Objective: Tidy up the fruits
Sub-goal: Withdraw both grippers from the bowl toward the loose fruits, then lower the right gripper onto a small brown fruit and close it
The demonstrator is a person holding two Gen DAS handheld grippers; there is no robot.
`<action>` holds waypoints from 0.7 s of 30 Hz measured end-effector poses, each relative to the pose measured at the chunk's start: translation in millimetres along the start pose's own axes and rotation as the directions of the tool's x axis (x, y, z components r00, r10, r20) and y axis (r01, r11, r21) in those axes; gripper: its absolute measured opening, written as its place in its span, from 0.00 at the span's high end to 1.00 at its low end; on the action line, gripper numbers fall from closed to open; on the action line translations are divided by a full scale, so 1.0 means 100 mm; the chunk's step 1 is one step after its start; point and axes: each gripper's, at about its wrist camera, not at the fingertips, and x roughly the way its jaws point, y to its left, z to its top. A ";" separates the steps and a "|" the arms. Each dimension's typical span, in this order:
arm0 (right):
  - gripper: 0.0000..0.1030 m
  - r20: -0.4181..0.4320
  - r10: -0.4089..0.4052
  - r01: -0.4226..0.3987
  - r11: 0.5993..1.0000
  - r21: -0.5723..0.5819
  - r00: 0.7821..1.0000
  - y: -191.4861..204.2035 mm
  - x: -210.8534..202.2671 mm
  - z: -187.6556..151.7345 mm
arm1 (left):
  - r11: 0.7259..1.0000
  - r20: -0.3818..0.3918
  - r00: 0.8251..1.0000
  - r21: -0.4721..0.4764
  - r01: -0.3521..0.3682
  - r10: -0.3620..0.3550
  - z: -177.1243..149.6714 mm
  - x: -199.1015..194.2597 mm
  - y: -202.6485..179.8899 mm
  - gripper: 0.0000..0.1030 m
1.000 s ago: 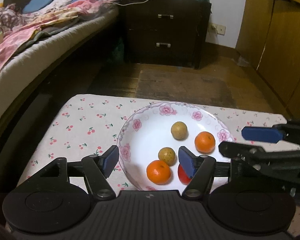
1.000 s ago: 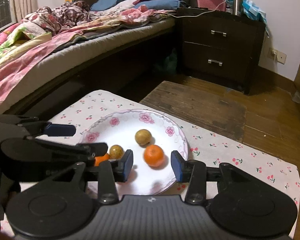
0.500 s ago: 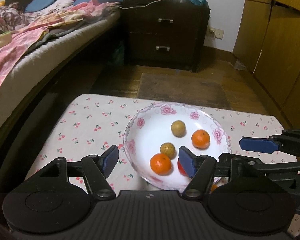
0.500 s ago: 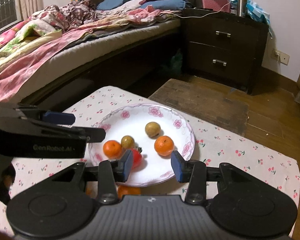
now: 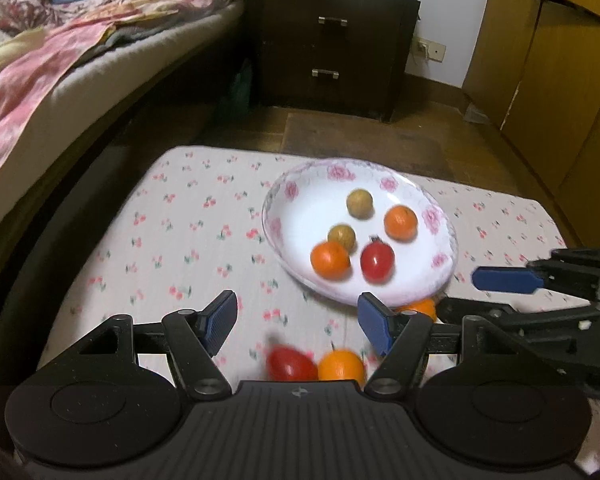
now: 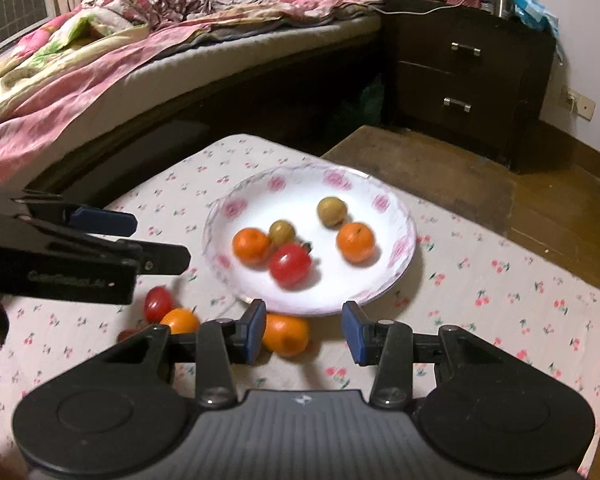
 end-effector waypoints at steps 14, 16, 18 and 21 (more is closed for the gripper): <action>0.69 -0.022 0.055 -0.056 0.998 -0.040 0.998 0.23 0.01 -0.12 | 0.999 -0.069 0.998 0.039 0.008 -0.005 -0.44 -0.05 -0.06 0.28; 0.69 -0.027 0.056 -0.057 0.998 -0.035 0.998 0.21 0.02 -0.14 | 0.999 -0.074 0.997 0.041 0.006 -0.003 -0.48 -0.02 -0.07 0.29; 0.69 -0.032 0.060 -0.061 0.998 -0.031 0.998 0.20 0.04 -0.16 | 0.999 -0.087 0.996 0.046 0.003 0.001 -0.51 0.03 -0.07 0.29; 0.69 -0.044 0.064 -0.066 0.997 -0.039 0.997 0.23 0.08 -0.19 | 0.998 -0.096 0.995 0.055 -0.010 0.015 -0.57 0.07 -0.07 0.30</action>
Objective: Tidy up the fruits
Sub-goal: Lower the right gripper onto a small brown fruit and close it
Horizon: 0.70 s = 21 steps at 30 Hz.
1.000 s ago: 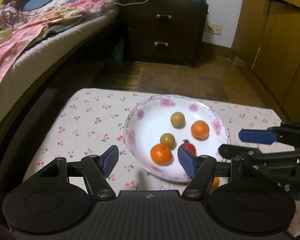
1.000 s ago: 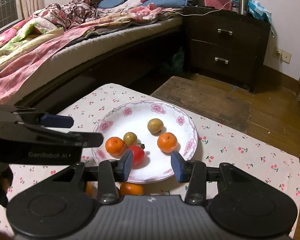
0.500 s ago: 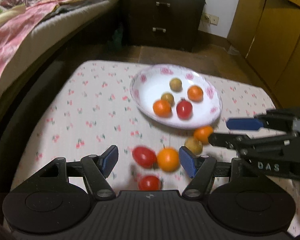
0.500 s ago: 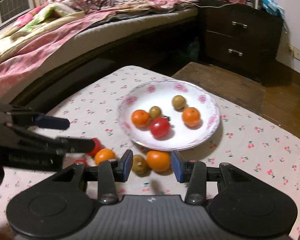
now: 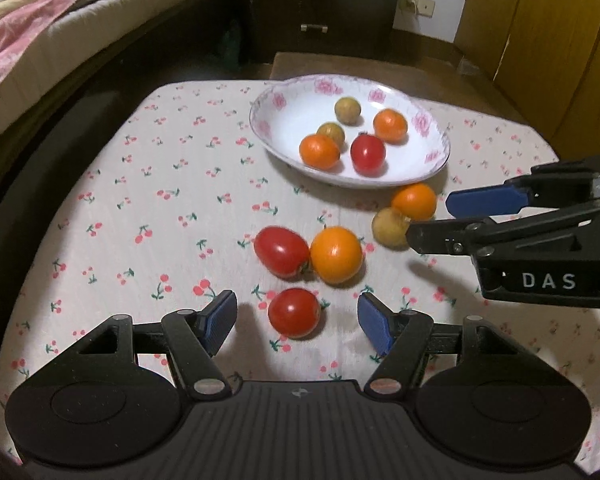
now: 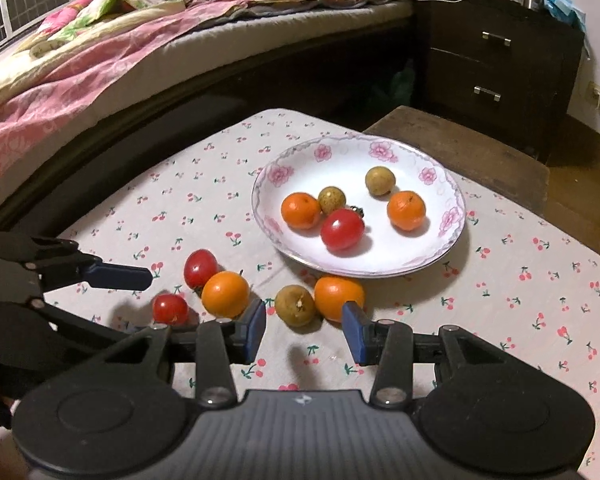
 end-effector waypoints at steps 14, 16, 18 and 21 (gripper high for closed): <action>0.69 -0.017 0.040 -0.040 0.999 -0.006 0.999 0.09 0.20 -0.03 | 1.000 0.021 1.000 0.027 0.006 -0.006 -0.04 0.04 -0.06 0.48; 0.69 -0.016 0.046 -0.046 0.999 -0.001 0.999 0.10 0.23 -0.04 | 0.999 0.019 1.000 0.030 0.011 -0.012 -0.04 0.04 -0.07 0.47; 0.69 -0.003 0.041 -0.041 0.999 -0.012 0.999 0.12 0.24 -0.04 | 0.999 0.018 1.000 0.026 0.019 -0.019 -0.04 0.03 -0.07 0.47; 0.69 0.024 0.039 -0.039 0.999 -0.003 0.999 0.12 0.25 -0.06 | 0.999 0.018 1.000 0.026 0.023 -0.023 -0.06 0.03 -0.07 0.47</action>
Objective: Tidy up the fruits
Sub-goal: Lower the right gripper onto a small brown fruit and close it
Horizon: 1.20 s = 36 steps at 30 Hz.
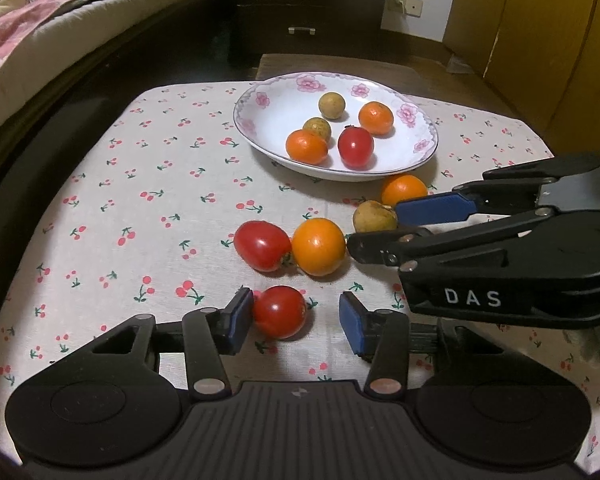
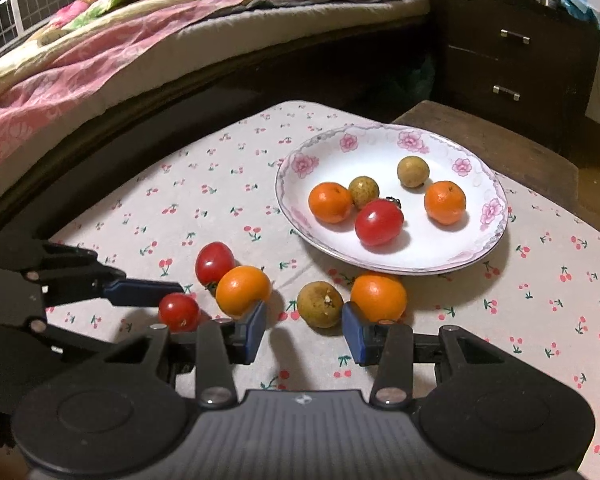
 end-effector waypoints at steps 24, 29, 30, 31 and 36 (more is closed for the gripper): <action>0.68 0.009 0.082 -0.082 0.995 -0.053 0.997 0.01 -0.13 0.04 | 0.999 -0.003 0.999 0.022 0.048 -0.048 -0.09 -0.09 0.03 0.41; 0.67 0.014 0.038 -0.037 0.997 -0.068 0.999 0.00 -0.05 0.03 | 0.998 -0.002 0.998 0.006 0.063 -0.063 -0.09 -0.11 0.06 0.41; 0.67 0.007 0.029 -0.029 0.998 -0.061 1.000 -0.01 -0.02 0.03 | 0.998 -0.001 0.998 0.002 0.065 -0.065 -0.09 -0.11 0.06 0.41; 0.67 -0.004 0.026 -0.026 0.998 -0.056 1.000 -0.02 0.01 0.03 | 0.998 -0.002 0.998 -0.003 0.070 -0.070 -0.09 -0.11 0.06 0.41; 0.67 -0.007 -0.012 0.012 0.995 -0.102 1.000 0.08 0.07 -0.03 | 0.997 -0.005 0.997 -0.007 0.078 -0.078 -0.08 -0.11 0.06 0.41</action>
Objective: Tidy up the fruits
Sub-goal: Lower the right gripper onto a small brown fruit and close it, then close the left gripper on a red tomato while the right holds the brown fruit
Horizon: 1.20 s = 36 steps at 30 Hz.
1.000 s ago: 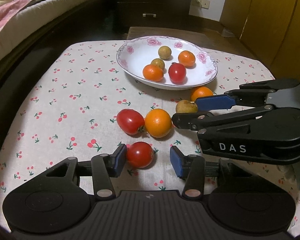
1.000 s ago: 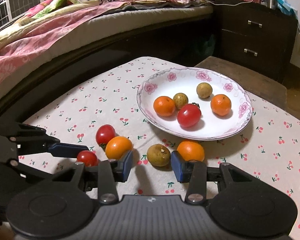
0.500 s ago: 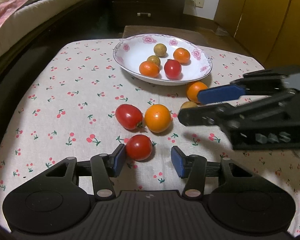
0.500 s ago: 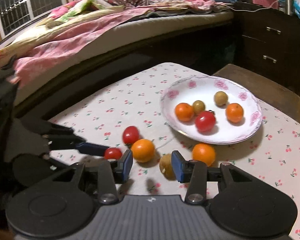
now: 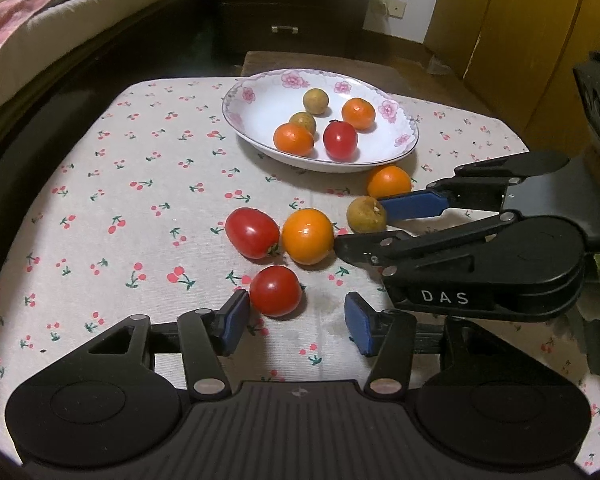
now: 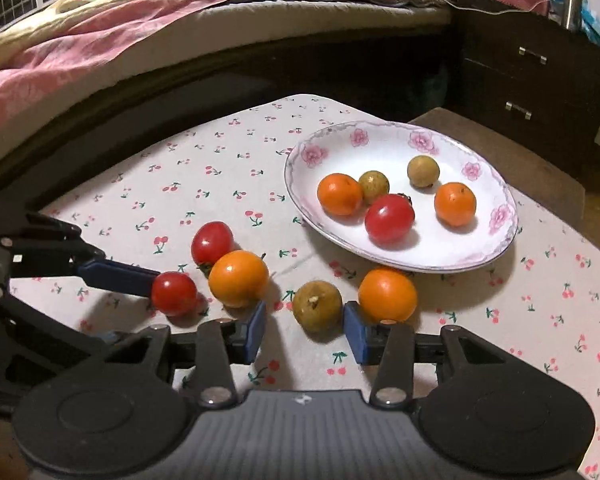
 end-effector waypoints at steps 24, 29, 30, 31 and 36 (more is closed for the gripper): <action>0.82 0.007 -0.025 0.025 0.999 0.026 1.000 -0.05 -0.11 -0.02 | 1.000 0.014 1.000 -0.026 0.014 -0.013 0.02 -0.01 0.05 0.39; 0.82 0.009 -0.034 0.033 0.998 0.052 0.999 -0.11 -0.27 -0.07 | 1.000 0.025 1.000 -0.014 -0.013 0.014 0.02 0.04 0.03 0.43; 0.82 0.011 -0.033 0.032 0.998 0.058 0.999 -0.12 -0.30 -0.07 | 1.000 0.031 0.999 -0.014 -0.019 0.020 0.01 0.04 0.04 0.44; 0.82 0.013 -0.032 0.031 0.997 0.064 0.999 -0.13 -0.34 -0.08 | 1.000 0.039 0.999 -0.014 -0.024 0.025 0.01 0.05 0.04 0.44; 0.82 0.017 -0.028 0.027 0.996 0.081 0.999 -0.17 -0.45 -0.12 | 0.999 0.052 0.997 0.008 -0.049 0.049 0.01 0.07 0.01 0.50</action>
